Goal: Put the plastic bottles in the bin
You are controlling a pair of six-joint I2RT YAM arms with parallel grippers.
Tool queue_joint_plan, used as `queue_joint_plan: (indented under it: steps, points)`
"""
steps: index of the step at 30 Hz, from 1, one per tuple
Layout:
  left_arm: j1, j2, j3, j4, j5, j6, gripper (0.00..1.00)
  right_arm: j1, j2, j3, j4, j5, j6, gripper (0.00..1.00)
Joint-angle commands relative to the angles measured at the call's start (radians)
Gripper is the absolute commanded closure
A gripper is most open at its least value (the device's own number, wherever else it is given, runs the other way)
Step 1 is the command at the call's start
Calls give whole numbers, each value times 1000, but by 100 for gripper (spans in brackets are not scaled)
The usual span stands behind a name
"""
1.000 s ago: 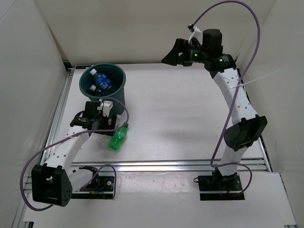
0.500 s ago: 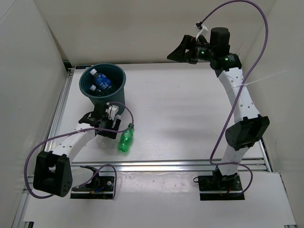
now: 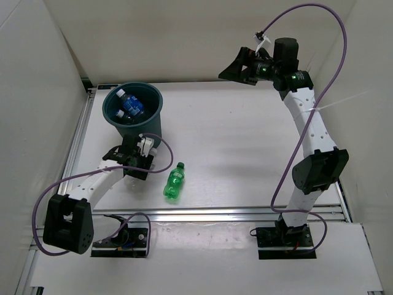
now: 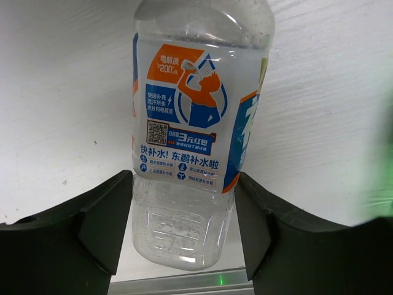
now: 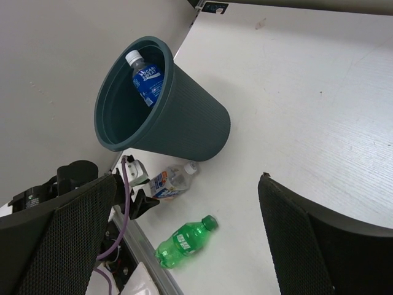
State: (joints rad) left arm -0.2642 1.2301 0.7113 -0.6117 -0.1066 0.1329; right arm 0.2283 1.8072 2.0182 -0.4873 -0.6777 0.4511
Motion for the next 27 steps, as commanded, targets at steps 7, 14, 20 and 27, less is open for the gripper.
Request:
queue_joint_plan:
  steps: [7,14,20,27]
  points:
    - [-4,-53,-18,20,107,57,39,-4,-28,-16,42,-26,15,0]
    - [-35,-130,5,-14,107,47,47,-4,-57,-65,42,-26,15,0]
    - [-102,-165,83,-95,119,83,53,-4,-77,-76,33,-8,6,0]
    - [-187,-185,206,-223,151,94,54,-4,-97,-107,33,1,-3,0]
